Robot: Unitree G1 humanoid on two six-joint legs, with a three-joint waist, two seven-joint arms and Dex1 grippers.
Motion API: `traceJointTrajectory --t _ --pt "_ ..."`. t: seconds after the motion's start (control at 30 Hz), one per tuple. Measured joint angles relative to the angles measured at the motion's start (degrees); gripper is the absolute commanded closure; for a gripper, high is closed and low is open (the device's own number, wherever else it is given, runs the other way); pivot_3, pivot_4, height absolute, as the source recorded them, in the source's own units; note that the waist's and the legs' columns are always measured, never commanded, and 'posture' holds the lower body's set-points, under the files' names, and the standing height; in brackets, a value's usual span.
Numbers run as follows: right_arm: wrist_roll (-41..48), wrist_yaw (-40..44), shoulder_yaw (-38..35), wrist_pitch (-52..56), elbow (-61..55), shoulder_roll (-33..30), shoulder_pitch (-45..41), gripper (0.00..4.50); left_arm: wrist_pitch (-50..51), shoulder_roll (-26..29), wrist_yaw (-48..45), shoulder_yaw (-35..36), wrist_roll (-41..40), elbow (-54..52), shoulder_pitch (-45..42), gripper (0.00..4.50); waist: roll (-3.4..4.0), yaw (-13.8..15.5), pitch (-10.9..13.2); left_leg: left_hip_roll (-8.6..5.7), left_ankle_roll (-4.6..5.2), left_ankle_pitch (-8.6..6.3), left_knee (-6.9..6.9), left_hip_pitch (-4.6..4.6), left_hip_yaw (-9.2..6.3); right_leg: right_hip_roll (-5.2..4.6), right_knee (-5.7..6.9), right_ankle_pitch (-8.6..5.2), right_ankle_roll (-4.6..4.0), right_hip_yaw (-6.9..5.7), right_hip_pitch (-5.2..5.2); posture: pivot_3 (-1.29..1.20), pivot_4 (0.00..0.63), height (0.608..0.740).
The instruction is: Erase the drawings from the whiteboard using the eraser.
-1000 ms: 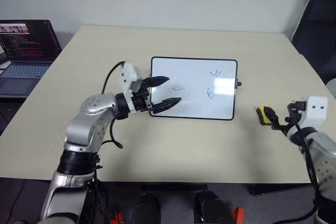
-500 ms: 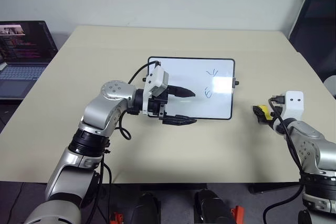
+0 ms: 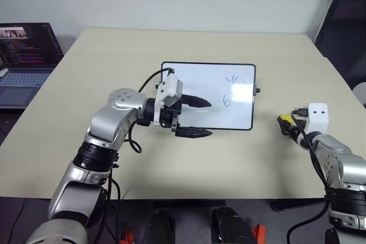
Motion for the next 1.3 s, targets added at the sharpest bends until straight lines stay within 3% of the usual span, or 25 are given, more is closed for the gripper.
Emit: traceJointTrajectory --t 0.07,0.47,0.73,0.9,1.1,1.3 --pt "-0.5 0.0 0.4 0.0 0.0 0.0 -0.3 3.54 0.0 0.1 0.0 0.0 0.0 -0.1 0.3 0.0 0.0 0.0 0.0 0.0 0.0 0.0 0.03 0.0 0.0 0.0 0.0 0.0 0.0 0.0 0.01 0.0 0.15 0.74" --pt "-0.5 0.5 0.6 0.0 -1.1 0.3 0.1 3.54 0.3 0.9 2.0 0.5 0.1 -0.8 2.1 0.0 0.01 0.0 0.0 0.01 0.0 0.0 0.08 0.01 -0.01 0.02 0.09 0.0 0.0 0.01 -0.01 0.0 0.15 0.74" --pt "1.3 1.6 0.4 1.7 -17.8 0.2 5.7 3.54 2.4 3.7 7.9 2.7 1.4 -3.8 4.5 0.0 0.02 0.0 0.0 0.02 0.0 0.0 0.07 0.0 -0.02 0.02 0.12 -0.02 0.0 0.01 -0.02 0.0 0.15 0.74" --pt "4.0 1.1 1.4 3.6 -27.8 3.6 6.5 3.54 3.8 3.7 12.8 3.9 2.0 -4.6 5.1 0.0 0.02 0.0 0.0 0.02 0.0 0.0 0.18 0.01 -0.04 0.03 0.18 -0.02 -0.01 0.0 -0.02 0.0 0.15 0.74" --pt "2.8 -1.7 8.0 4.7 -28.6 6.9 -4.1 3.54 4.0 2.6 16.4 5.0 3.0 -4.2 4.1 0.0 0.03 -0.1 0.0 0.02 0.0 0.01 0.27 0.01 -0.04 0.03 0.21 0.01 -0.03 -0.01 -0.01 0.0 0.15 0.74" --pt "-4.3 -2.1 16.9 -0.5 -15.2 7.1 -15.4 3.54 4.1 2.2 17.4 5.0 3.8 -2.2 3.4 0.0 0.03 -0.1 0.0 0.02 0.0 0.01 0.18 -0.03 -0.05 0.03 0.17 0.01 -0.01 -0.02 -0.05 0.0 0.15 0.74"
